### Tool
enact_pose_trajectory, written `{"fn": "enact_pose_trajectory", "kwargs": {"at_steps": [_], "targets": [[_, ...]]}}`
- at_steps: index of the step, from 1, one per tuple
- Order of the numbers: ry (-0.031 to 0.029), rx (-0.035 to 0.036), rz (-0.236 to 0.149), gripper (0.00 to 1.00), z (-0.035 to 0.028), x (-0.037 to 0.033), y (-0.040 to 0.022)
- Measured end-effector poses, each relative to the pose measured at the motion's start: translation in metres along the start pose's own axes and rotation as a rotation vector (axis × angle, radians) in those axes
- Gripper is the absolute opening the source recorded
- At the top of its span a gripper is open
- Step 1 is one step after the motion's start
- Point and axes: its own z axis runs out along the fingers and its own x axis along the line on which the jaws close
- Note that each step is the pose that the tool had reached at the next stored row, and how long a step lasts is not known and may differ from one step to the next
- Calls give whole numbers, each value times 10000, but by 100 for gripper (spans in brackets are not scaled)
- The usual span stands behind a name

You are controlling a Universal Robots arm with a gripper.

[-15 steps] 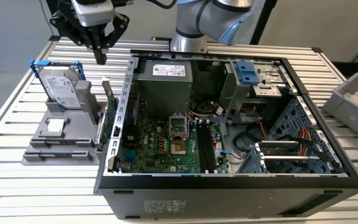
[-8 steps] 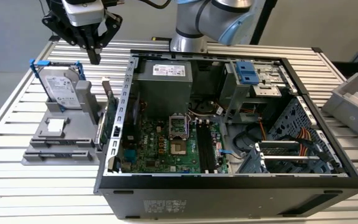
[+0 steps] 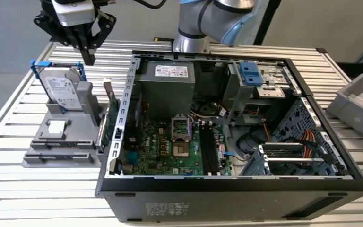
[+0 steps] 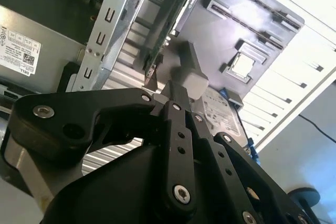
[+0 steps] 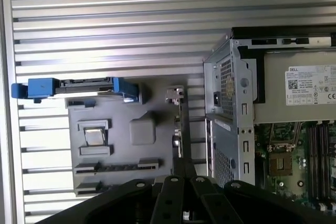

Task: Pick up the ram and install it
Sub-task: 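Reach for the ram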

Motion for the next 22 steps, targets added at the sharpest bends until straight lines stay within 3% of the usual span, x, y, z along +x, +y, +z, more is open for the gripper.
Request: {"fn": "enact_pose_trajectory", "kwargs": {"at_steps": [22], "targets": [[2,0,0,0,-8,370,-31]]}}
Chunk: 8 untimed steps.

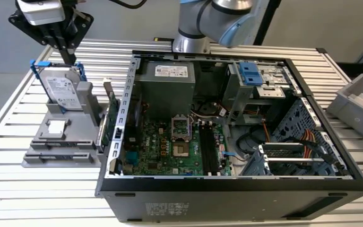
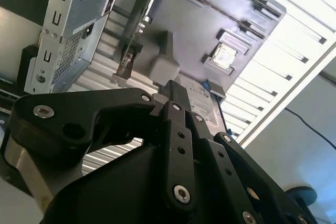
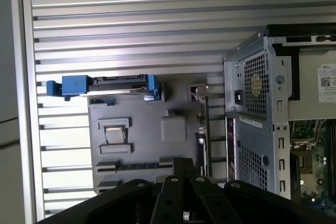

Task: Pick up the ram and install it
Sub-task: 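Reach for the ram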

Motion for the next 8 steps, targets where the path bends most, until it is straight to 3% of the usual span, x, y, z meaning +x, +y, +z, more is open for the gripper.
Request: {"fn": "enact_pose_trajectory", "kwargs": {"at_steps": [8], "targets": [[0,0,0,0,-3,170,-17]]}}
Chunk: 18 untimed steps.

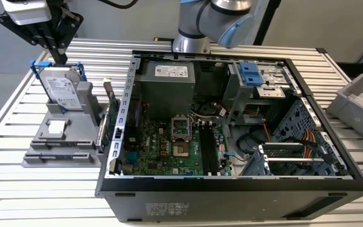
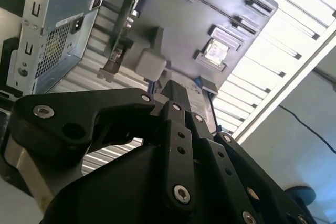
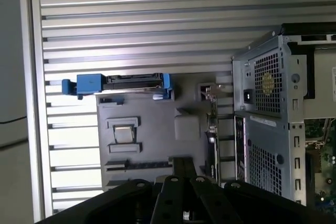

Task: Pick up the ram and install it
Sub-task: 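Reach for the ram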

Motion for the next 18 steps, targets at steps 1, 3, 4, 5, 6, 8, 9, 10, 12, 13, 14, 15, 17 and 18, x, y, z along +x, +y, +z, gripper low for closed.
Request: {"fn": "enact_pose_trajectory", "kwargs": {"at_steps": [1,3,4,5,6,8,9,10,12,13,14,15,17,18], "targets": [[0,0,0,0,-1,23,-3],[0,0,0,0,-2,70,-7],[0,0,1,0,-2,94,-10],[0,0,0,0,-2,117,-12],[0,0,0,0,-3,138,-15],[0,0,-1,0,-4,184,-20],[0,0,0,0,-4,207,-22],[0,0,0,0,-5,228,-25],[0,0,1,0,-5,269,-29],[0,0,0,0,-5,284,-31],[0,0,0,0,-6,300,-33],[0,0,0,0,-6,313,-34],[0,0,0,0,-6,332,-35],[0,-1,0,0,-6,338,-36]]}}
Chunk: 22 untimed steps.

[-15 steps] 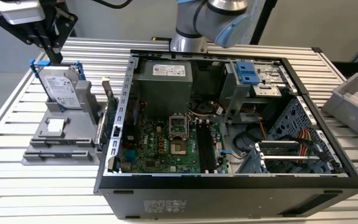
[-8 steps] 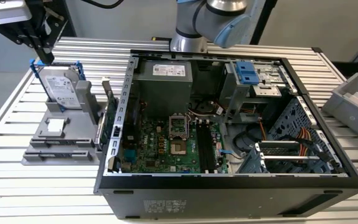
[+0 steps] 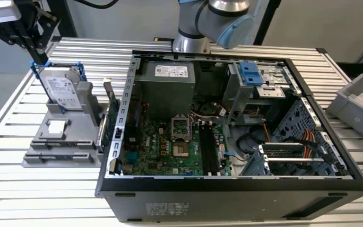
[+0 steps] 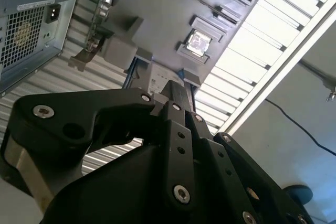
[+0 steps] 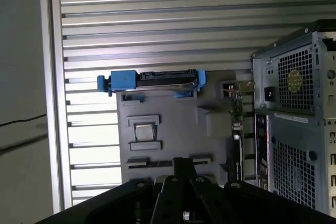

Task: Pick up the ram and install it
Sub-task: 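Reach for the ram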

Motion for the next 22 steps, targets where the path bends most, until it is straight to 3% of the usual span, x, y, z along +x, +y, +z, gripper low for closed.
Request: {"fn": "enact_pose_trajectory", "kwargs": {"at_steps": [5,9,22], "targets": [[1,0,0,0,-1,3,-8],[0,0,0,0,-2,-7,-50],[7,1,1,0,-16,-41,-346]]}}
